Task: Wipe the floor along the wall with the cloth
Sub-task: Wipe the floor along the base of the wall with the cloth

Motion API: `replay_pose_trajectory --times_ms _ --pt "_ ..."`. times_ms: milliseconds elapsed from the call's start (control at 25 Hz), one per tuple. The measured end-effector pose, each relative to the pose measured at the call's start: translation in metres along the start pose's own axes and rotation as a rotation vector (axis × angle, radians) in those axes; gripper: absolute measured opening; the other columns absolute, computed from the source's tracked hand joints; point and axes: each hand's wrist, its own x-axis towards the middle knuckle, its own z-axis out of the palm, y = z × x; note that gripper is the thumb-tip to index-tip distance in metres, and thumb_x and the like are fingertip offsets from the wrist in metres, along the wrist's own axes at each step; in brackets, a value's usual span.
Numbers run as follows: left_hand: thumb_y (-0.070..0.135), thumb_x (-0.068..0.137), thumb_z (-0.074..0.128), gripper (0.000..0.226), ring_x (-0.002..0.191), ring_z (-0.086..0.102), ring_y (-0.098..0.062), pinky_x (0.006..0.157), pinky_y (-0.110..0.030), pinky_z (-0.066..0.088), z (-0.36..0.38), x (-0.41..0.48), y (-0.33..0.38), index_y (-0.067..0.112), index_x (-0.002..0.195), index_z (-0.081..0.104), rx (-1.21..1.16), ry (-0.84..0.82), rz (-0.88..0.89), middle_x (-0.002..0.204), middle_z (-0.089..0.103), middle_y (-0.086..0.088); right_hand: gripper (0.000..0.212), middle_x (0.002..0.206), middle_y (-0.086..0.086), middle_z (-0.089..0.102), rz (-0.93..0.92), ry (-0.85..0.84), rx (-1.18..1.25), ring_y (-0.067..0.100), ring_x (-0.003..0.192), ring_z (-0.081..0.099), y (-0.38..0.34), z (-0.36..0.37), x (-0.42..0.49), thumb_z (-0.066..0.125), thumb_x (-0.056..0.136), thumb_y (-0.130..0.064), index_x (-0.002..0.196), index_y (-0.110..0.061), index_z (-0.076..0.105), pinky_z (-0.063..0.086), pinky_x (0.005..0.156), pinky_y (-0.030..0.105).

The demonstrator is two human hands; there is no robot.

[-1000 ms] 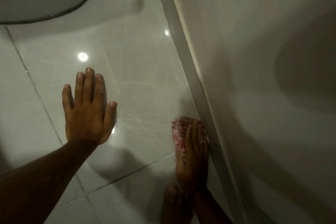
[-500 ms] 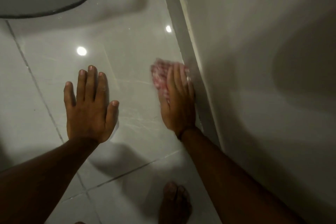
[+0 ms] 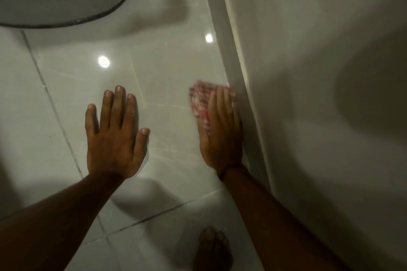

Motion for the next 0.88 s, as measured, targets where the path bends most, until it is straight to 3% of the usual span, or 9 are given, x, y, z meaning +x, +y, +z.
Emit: replay_pose_trajectory --times_ms 120,240,520,640,760,880 --pt "0.056 0.108 0.023 0.083 0.173 0.008 -0.036 0.137 -0.058 0.003 0.002 -0.001 -0.001 0.009 0.176 0.015 0.006 0.007 0.002 0.186 0.009 -0.017 0.073 0.178 0.009 0.01 0.048 -0.096 -0.03 0.026 0.166 0.009 0.028 0.008 -0.093 0.037 0.104 -0.04 0.168 -0.014 0.011 0.021 0.131 0.052" --pt "0.057 0.108 0.023 0.082 0.173 0.008 -0.036 0.138 -0.055 -0.001 0.002 0.0 -0.002 0.011 0.176 0.014 0.008 0.011 0.001 0.186 0.01 -0.016 0.077 0.179 0.007 0.009 0.073 -0.133 -0.023 0.024 0.166 0.008 0.037 0.012 -0.118 0.039 0.101 -0.041 0.168 -0.016 0.01 0.022 0.13 0.054" --pt "0.055 0.108 0.025 0.082 0.173 0.007 -0.035 0.137 -0.055 -0.002 0.002 0.0 -0.001 0.01 0.176 0.015 0.005 0.01 -0.004 0.186 0.01 -0.017 0.072 0.174 0.018 0.022 -0.031 -0.027 0.021 0.033 0.164 0.018 -0.008 -0.008 0.02 0.044 0.103 -0.037 0.165 -0.006 0.023 0.013 0.134 0.047" --pt "0.054 0.108 0.025 0.081 0.173 0.007 -0.035 0.137 -0.055 -0.001 0.002 0.0 -0.001 0.01 0.176 0.016 0.011 0.02 -0.001 0.186 0.011 -0.017 0.076 0.176 0.017 0.016 -0.088 -0.05 0.002 0.031 0.165 0.013 -0.021 -0.017 0.071 0.04 0.104 -0.042 0.166 -0.005 0.017 0.004 0.133 0.042" --pt "0.055 0.108 0.024 0.082 0.173 0.007 -0.035 0.137 -0.056 -0.001 0.003 0.0 -0.002 0.011 0.176 0.015 0.013 0.01 -0.006 0.186 0.01 -0.016 0.076 0.177 0.016 0.013 -0.139 -0.087 -0.002 0.031 0.165 0.009 -0.016 -0.017 0.074 0.034 0.104 -0.045 0.166 -0.006 0.014 0.0 0.133 0.042" --pt "0.055 0.107 0.024 0.082 0.174 0.005 -0.033 0.138 -0.052 -0.006 0.003 0.0 -0.002 0.013 0.176 0.012 0.015 0.009 -0.01 0.187 0.007 -0.015 0.072 0.175 0.017 0.021 -0.115 -0.04 0.073 0.032 0.164 0.015 0.0 -0.011 0.027 0.034 0.104 -0.041 0.165 -0.005 0.022 0.007 0.134 0.043"
